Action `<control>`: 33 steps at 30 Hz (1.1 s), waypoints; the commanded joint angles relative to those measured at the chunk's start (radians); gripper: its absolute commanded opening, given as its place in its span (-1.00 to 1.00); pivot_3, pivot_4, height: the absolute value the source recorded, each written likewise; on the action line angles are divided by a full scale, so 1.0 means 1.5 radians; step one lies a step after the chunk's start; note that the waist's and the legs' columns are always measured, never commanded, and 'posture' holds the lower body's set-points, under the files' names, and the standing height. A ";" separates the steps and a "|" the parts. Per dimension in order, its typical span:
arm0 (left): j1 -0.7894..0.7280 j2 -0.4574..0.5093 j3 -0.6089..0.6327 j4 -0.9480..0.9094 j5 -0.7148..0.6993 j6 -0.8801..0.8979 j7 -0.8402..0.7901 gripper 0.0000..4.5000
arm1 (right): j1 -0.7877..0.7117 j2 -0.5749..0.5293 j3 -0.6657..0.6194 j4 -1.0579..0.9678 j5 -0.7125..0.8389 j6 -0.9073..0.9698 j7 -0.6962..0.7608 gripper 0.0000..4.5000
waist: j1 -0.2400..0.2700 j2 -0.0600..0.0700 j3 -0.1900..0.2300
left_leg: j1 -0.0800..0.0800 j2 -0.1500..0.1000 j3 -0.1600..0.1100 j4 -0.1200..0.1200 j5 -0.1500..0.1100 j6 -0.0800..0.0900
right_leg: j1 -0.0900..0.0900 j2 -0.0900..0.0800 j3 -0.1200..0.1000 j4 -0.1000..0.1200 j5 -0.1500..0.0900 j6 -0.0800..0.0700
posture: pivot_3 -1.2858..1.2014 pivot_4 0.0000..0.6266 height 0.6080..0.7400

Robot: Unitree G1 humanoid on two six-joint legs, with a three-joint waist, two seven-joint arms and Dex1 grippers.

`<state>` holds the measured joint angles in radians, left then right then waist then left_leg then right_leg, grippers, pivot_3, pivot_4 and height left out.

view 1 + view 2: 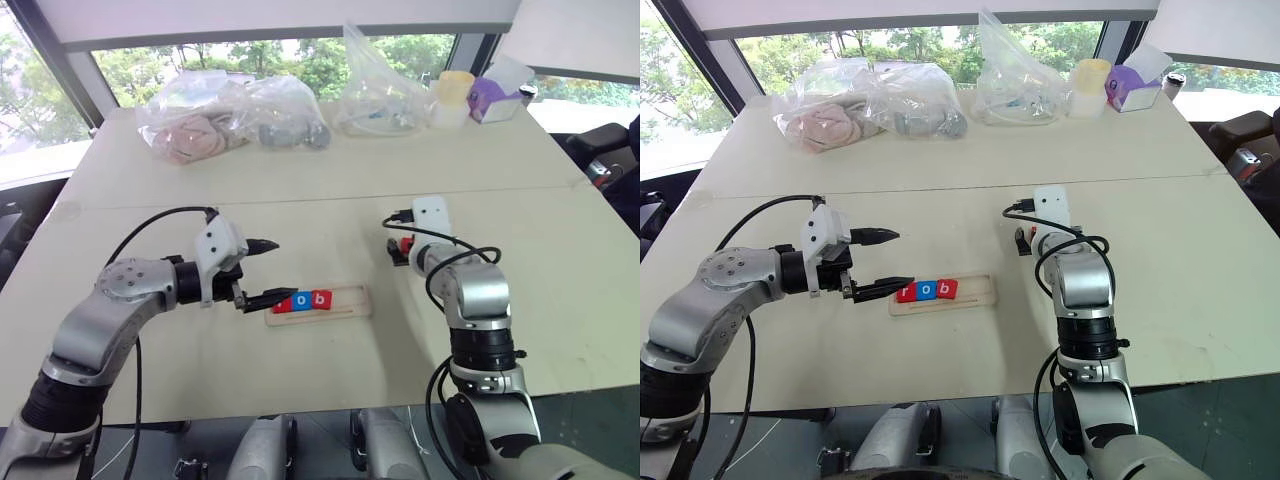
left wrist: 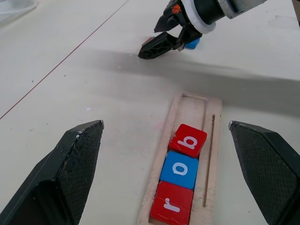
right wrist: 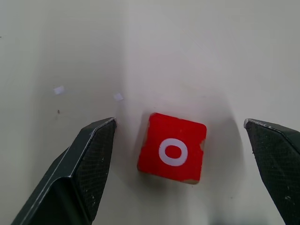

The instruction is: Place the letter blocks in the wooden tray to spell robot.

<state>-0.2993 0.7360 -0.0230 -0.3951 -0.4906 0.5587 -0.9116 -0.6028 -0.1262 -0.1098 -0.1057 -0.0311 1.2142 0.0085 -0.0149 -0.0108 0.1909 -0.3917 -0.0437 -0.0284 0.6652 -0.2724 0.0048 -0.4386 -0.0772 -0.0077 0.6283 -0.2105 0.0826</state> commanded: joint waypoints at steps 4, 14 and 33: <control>-0.007 0.000 0.005 -0.019 0.002 -0.009 0.002 1.00 | -0.006 0.026 -0.034 -0.024 0.025 0.037 -0.004 0.96 | -0.001 0.000 0.000 | 0.000 0.000 0.000 0.000 0.000 0.000 | 0.000 0.000 0.000 0.000 0.000 0.000 | 0.03 -0.52 0.77; -0.009 -0.002 0.003 -0.017 0.005 -0.010 0.004 1.00 | -0.048 0.106 -0.121 -0.012 0.048 0.110 -0.033 0.19 | -0.004 0.000 0.000 | 0.000 0.001 0.000 0.000 0.000 0.000 | 0.000 0.000 0.000 0.000 0.000 0.000 | 0.03 -0.52 0.77; -0.022 -0.027 -0.024 0.000 0.010 -0.014 -0.005 1.00 | 0.127 -0.104 -0.074 -0.372 0.378 0.267 0.040 -0.50 | -0.004 0.000 0.000 | -0.001 0.000 0.000 0.000 -0.001 0.001 | 0.001 -0.001 0.000 -0.004 -0.001 0.001 | 0.03 -0.52 0.77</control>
<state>-0.3195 0.6960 -0.0630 -0.3835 -0.4805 0.5588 -0.9153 -0.4112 -0.2619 -0.2122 -0.5828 0.4530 1.6077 0.0853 -0.0202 -0.0103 0.1914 -0.3929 -0.0430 -0.0279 0.6646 -0.2732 0.0063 -0.4373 -0.0782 -0.0074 0.6224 -0.2117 0.0835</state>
